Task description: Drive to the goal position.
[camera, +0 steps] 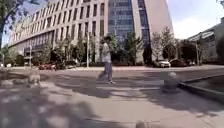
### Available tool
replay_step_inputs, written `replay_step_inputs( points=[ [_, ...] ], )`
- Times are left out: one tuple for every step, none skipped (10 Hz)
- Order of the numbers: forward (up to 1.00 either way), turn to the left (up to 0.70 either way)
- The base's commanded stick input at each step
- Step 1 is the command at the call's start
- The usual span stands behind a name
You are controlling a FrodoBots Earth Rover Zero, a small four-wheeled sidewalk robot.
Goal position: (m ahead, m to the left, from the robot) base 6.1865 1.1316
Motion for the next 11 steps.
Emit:
replay_step_inputs(
  points=[
    [0.7, 0.1],
    [0.7, 0.0],
    [0.7, 0.0],
    [0.7, 0.0],
    [0.7, 0.0],
    [0.7, 0.0],
    [0.7, 0.0],
    [0.7, 0.0],
    [0.7, 0.0],
    [0.7, 0.0],
    [0.7, 0.0]
  ],
)
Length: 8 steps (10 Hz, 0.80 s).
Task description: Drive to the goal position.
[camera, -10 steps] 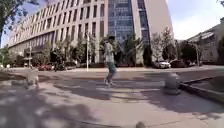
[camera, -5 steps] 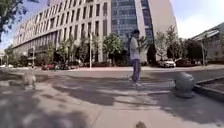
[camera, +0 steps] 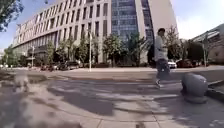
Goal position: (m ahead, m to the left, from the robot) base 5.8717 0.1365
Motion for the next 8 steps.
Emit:
replay_step_inputs(
  points=[
    [0.7, 0.0],
    [0.7, 0.0],
    [0.7, 0.05],
    [0.7, 0.14],
    [0.7, 0.14],
    [0.7, 0.03],
    [0.7, 0.0],
    [0.7, 0.0]
  ],
)
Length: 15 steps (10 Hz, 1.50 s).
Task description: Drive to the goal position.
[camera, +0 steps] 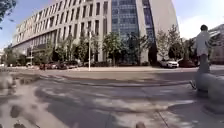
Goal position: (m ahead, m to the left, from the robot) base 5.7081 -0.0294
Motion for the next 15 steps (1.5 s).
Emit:
replay_step_inputs(
  points=[
    [0.7, 0.0],
    [0.7, 0.0],
    [0.7, 0.0],
    [0.7, 0.0],
    [0.7, 0.0],
    [0.7, 0.0],
    [0.7, 0.0],
    [0.7, 0.0],
    [0.7, 0.0],
    [0.7, 0.0],
    [0.7, 0.0],
    [0.7, 0.0],
    [0.7, 0.0],
    [0.7, 0.06],
    [0.7, 0.12]
  ],
)
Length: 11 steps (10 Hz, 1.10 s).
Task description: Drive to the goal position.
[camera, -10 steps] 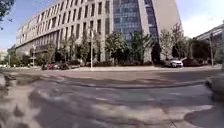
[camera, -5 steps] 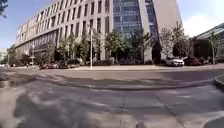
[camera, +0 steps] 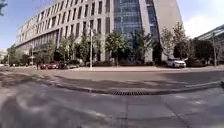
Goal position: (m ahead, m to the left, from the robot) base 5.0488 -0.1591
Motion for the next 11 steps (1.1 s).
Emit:
replay_step_inputs(
  points=[
    [0.7, 0.14],
    [0.7, 0.14],
    [0.7, 0.07],
    [0.7, 0.0],
    [0.7, 0.0],
    [0.7, 0.0],
    [0.7, 0.0],
    [0.7, 0.0],
    [0.7, 0.0],
    [0.7, 0.0],
    [0.7, 0.0]
  ],
)
